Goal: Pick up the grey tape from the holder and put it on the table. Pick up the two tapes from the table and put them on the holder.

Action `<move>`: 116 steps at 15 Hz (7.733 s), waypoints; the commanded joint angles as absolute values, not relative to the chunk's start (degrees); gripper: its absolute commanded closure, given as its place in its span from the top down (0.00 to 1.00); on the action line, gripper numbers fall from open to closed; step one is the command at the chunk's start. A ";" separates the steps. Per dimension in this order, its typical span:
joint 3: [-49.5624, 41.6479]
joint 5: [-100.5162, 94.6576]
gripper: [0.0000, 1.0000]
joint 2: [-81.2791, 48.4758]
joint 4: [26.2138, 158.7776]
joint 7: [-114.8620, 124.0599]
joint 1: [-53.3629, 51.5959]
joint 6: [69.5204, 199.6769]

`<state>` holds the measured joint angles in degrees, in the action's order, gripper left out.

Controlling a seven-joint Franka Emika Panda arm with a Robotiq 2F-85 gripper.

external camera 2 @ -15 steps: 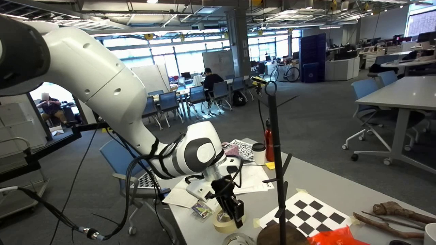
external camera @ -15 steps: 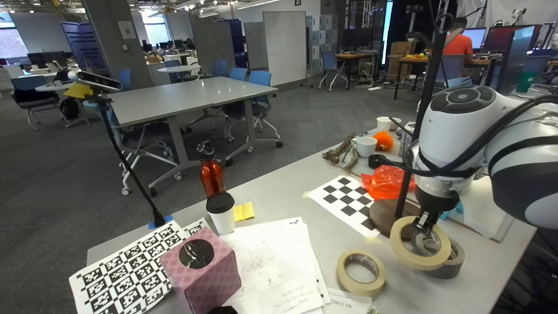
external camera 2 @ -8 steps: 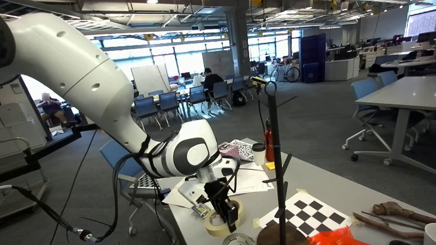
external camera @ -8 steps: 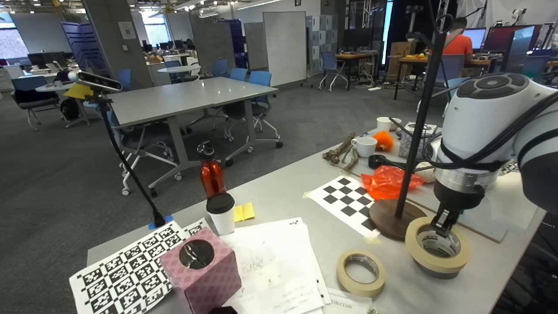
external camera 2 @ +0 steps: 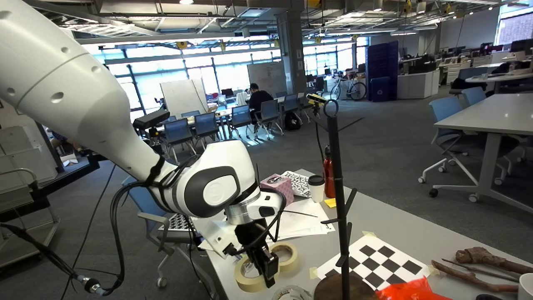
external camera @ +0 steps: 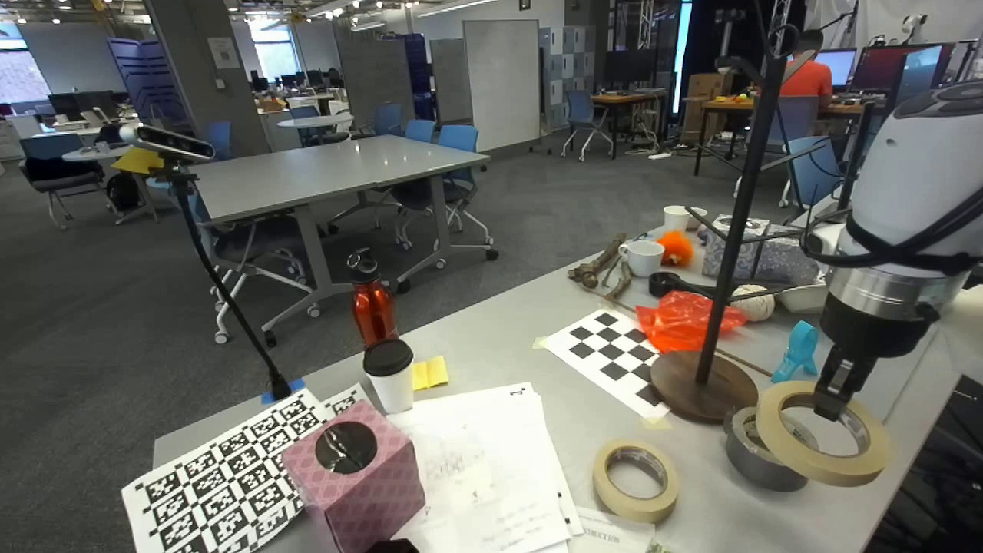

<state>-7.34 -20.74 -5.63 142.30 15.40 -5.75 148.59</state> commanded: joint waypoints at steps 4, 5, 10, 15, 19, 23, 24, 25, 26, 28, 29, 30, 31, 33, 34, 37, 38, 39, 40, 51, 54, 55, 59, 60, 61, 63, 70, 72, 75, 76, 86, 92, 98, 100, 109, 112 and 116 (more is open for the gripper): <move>-5.33 -20.40 0.26 -2.31 144.73 14.73 -2.62 148.47; -5.25 -20.37 0.26 -2.09 144.90 14.72 -2.59 148.48; -5.33 -21.11 0.06 -1.72 145.09 15.37 -2.37 148.39; -7.07 -21.93 0.06 2.27 147.67 15.78 0.99 148.87; -8.35 -20.77 0.06 6.06 150.19 14.18 5.03 149.73; -9.89 -16.40 0.06 9.74 152.76 11.11 8.42 152.30; -10.24 -14.81 0.06 10.57 153.37 10.29 8.91 153.53; -10.73 -12.30 0.06 11.40 154.02 8.77 9.11 155.16; -11.11 -9.59 0.06 11.91 154.46 7.30 9.09 156.68; -11.96 -3.23 0.06 12.78 155.15 3.67 8.24 159.68; -12.32 -0.31 0.06 12.99 155.27 1.92 7.74 160.97; -12.57 2.35 0.06 13.03 155.25 0.41 7.31 162.13; -12.62 4.21 0.06 12.90 155.08 -0.46 7.20 163.26; -10.82 2.41 0.26 10.93 153.64 1.59 9.04 161.83; -10.99 3.72 0.26 10.97 153.64 0.92 8.87 162.52; -11.06 4.44 0.26 10.99 153.65 0.72 8.80 162.92; -11.06 4.45 0.26 10.99 153.65 0.72 8.80 162.92; -11.06 4.45 0.06 10.99 153.65 0.72 8.79 162.92; -11.06 4.45 0.06 11.25 153.49 0.78 8.87 162.68; -11.74 3.00 0.06 17.44 153.06 2.27 13.03 161.74; -11.99 4.03 0.06 19.38 152.85 2.14 12.86 162.10; -12.09 4.35 0.06 19.94 152.78 2.09 12.76 162.21; -12.54 5.63 0.06 21.97 152.46 1.96 12.43 162.66; -12.59 5.81 0.06 22.43 152.39 2.03 12.45 162.80; -12.75 6.07 0.06 23.01 152.30 1.99 12.40 162.93; -13.05 6.49 0.06 23.94 152.12 1.87 12.26 163.14; -13.74 7.96 0.06 27.44 151.88 1.60 11.45 163.20; -13.65 8.37 0.06 28.37 151.90 1.62 11.22 163.28; -13.58 8.76 0.06 29.37 151.87 1.68 10.85 163.57; -13.71 9.08 0.06 29.63 151.80 1.64 10.55 163.62; -13.59 8.70 0.06 28.30 151.10 0.99 10.57 163.36; -15.04 10.04 0.06 28.62 150.04 -0.36 8.54 163.47; -18.39 12.97 0.06 27.94 148.08 -1.96 4.34 164.01; -19.54 14.63 0.06 27.31 147.22 -2.65 2.78 164.07; -20.66 17.77 0.06 20.03 143.73 -3.15 1.05 164.94; -21.93 17.21 0.06 18.64 142.98 -3.01 -0.31 165.35; -22.81 17.49 0.06 17.68 142.12 -3.60 -1.60 165.38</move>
<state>-21.05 15.32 18.90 144.10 -1.05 0.76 164.54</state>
